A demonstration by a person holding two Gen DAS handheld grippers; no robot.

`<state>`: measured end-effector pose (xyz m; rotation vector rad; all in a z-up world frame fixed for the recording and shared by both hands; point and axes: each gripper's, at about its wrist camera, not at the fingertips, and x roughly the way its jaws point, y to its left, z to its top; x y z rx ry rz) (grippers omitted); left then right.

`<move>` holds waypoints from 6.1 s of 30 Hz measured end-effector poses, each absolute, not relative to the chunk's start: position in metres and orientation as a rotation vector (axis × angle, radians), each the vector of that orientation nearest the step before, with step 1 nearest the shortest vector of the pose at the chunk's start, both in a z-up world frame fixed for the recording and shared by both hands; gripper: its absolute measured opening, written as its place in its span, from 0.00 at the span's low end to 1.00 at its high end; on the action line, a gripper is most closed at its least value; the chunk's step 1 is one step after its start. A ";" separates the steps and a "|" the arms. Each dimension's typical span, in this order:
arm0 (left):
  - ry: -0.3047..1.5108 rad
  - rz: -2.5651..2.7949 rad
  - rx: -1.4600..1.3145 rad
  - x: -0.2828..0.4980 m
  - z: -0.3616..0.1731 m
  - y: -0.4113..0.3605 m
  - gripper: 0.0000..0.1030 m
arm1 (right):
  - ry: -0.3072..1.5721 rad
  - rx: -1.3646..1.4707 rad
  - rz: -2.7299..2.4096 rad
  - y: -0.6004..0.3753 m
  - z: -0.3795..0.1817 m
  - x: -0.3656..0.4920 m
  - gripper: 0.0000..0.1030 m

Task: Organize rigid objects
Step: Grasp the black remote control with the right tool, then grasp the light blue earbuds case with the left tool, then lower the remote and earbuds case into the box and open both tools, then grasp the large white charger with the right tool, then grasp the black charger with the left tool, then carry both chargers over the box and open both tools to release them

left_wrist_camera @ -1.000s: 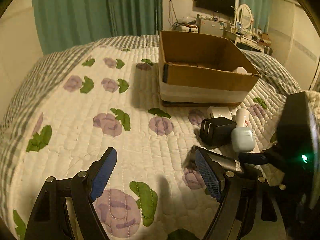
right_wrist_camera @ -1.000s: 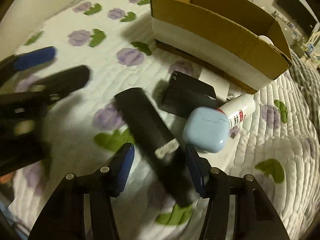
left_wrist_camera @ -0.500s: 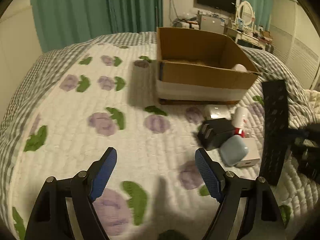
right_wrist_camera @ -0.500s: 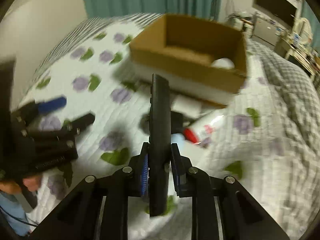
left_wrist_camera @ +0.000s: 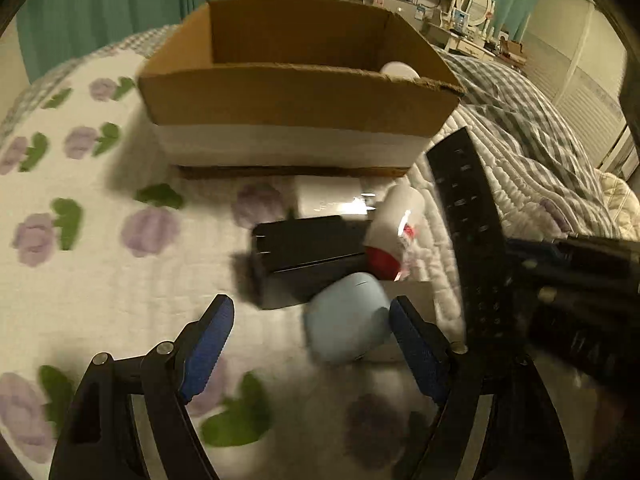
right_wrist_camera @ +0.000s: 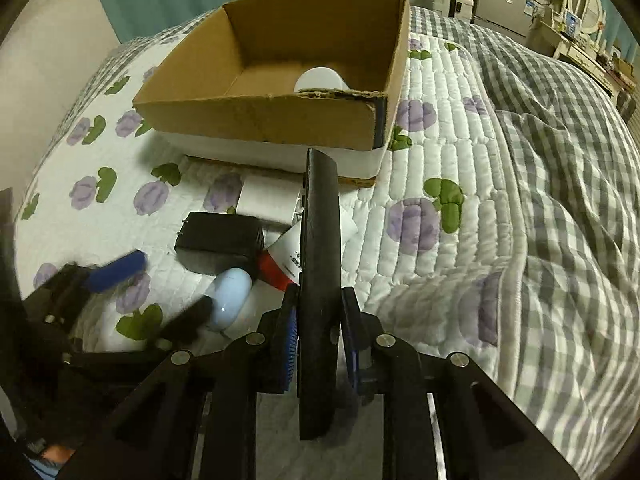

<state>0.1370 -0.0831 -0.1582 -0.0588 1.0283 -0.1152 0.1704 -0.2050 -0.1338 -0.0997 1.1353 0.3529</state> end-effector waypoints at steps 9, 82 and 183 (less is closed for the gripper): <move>1.120 -0.167 -0.114 0.152 -0.180 -0.082 0.59 | 1.119 -0.056 0.373 -0.211 -0.137 0.169 0.18; 0.810 -0.050 0.063 0.099 -0.072 -0.002 0.80 | 1.027 -0.119 0.181 -0.174 -0.114 0.145 0.90; 0.878 -0.195 0.113 0.314 -0.089 -0.046 0.40 | 0.845 0.077 0.346 -0.187 -0.072 0.359 0.63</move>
